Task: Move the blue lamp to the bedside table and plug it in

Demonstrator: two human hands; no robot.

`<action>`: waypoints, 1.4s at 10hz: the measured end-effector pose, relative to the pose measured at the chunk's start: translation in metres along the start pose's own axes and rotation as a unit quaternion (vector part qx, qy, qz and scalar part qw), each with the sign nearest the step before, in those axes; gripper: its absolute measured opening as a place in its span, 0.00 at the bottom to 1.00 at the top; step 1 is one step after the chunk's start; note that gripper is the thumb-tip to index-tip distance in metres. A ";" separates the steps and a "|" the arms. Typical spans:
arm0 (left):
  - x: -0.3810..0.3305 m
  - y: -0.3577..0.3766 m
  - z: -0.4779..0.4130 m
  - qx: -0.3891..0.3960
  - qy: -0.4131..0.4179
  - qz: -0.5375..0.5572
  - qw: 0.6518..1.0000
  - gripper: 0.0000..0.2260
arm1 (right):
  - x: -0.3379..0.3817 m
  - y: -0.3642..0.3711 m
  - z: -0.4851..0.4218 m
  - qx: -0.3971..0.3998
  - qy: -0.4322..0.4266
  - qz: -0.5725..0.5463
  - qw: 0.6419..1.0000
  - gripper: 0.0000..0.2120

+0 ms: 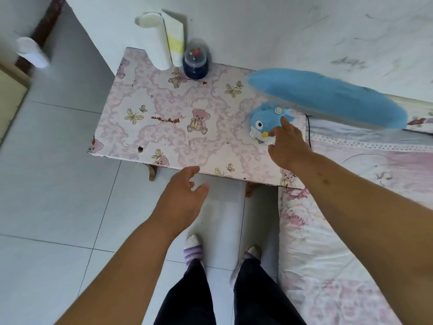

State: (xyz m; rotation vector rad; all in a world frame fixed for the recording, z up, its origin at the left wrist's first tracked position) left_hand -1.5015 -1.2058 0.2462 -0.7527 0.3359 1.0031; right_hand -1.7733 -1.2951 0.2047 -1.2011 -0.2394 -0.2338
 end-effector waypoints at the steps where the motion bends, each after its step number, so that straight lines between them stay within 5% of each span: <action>1: 0.003 0.001 -0.004 0.003 -0.004 0.000 1.000 0.21 | -0.001 0.000 -0.014 0.004 0.000 0.013 1.000 0.21; 9: -0.002 0.009 -0.026 -0.001 0.018 -0.048 0.999 0.20 | 0.002 0.000 -0.040 0.126 0.011 0.153 0.980 0.25; 14: -0.018 0.013 -0.017 -0.007 0.037 -0.052 0.998 0.20 | -0.010 0.008 -0.005 0.093 0.025 0.037 0.995 0.30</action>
Point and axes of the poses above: each hand's wrist, its own z-axis away from the middle knuckle, its own y-axis out of the palm, x = y × z, the point moved 6 cm from there along -z, towards the middle knuckle, and after that the axes turned 15 degrees about -y, right-handed, at the moved point
